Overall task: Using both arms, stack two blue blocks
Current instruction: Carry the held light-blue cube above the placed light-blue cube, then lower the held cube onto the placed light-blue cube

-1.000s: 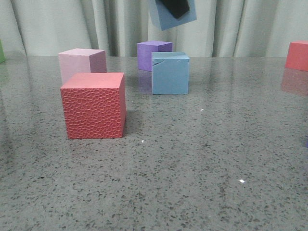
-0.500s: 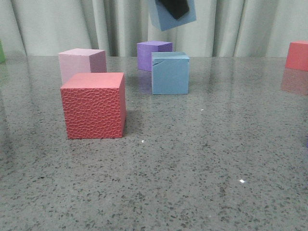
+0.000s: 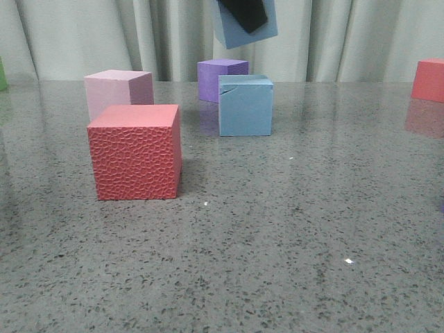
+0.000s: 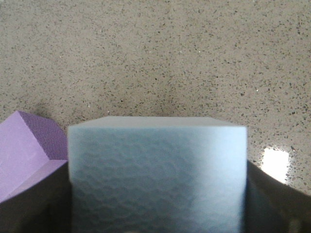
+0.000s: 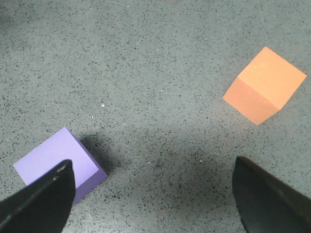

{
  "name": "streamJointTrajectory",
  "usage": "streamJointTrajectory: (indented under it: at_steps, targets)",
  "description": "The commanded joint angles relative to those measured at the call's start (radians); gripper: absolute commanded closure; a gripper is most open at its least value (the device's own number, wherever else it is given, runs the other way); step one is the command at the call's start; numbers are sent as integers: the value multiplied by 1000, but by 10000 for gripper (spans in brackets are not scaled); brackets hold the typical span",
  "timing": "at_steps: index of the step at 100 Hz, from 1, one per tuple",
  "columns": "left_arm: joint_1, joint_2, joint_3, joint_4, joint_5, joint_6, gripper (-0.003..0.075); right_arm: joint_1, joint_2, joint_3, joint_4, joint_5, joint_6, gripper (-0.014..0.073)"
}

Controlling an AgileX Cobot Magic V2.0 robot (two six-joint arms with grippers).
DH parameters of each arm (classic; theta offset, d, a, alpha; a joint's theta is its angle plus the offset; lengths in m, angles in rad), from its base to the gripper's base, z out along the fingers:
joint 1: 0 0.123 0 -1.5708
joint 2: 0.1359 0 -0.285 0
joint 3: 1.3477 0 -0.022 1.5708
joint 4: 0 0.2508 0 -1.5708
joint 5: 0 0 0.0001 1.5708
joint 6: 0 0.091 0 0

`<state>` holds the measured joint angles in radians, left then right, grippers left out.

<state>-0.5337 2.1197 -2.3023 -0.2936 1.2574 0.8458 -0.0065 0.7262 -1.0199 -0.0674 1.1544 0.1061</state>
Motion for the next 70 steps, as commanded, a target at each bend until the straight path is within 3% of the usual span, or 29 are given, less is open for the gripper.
streamJointTrajectory:
  at_steps: [1,70]
  targets:
    - [-7,-58,-18,-30,22,7,419,-3,0,-24,-11,-65,-8,-53]
    - [-7,-58,11,-28,22,31,419,-3,0,-24,-11,-72,-8,-53]
